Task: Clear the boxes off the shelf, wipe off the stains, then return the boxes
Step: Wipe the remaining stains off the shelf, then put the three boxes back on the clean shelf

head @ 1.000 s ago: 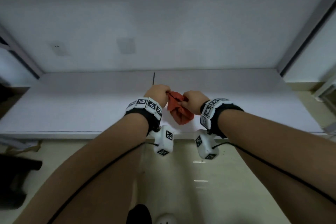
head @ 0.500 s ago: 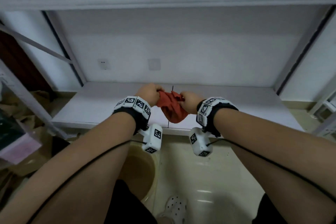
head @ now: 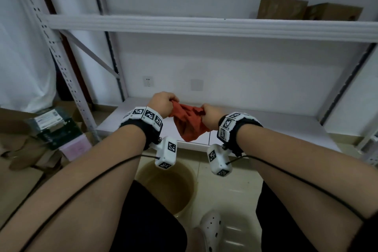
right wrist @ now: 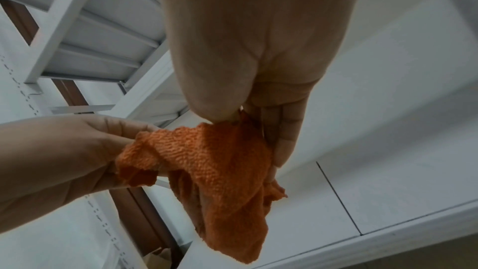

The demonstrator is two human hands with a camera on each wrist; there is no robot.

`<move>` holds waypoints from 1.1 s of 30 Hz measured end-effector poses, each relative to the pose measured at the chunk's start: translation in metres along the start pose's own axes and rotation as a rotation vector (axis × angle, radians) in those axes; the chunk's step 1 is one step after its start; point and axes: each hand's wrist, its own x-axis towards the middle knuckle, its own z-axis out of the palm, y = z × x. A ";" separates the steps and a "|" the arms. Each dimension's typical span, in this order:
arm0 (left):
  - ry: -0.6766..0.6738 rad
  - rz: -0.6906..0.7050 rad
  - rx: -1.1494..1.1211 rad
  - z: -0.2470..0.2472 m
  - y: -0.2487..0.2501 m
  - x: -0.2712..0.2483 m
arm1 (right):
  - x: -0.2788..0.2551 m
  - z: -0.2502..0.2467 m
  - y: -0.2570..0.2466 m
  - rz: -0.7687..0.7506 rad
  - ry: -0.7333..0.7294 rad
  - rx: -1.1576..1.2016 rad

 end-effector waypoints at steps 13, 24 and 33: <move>0.009 -0.055 0.033 -0.006 -0.021 -0.031 | -0.013 0.023 0.000 -0.001 -0.115 0.251; -0.180 -0.254 0.083 0.075 -0.141 -0.011 | 0.057 0.141 0.026 0.124 -0.287 0.324; -0.485 -0.449 0.298 0.176 -0.257 -0.008 | 0.119 0.259 0.080 0.268 -0.544 0.227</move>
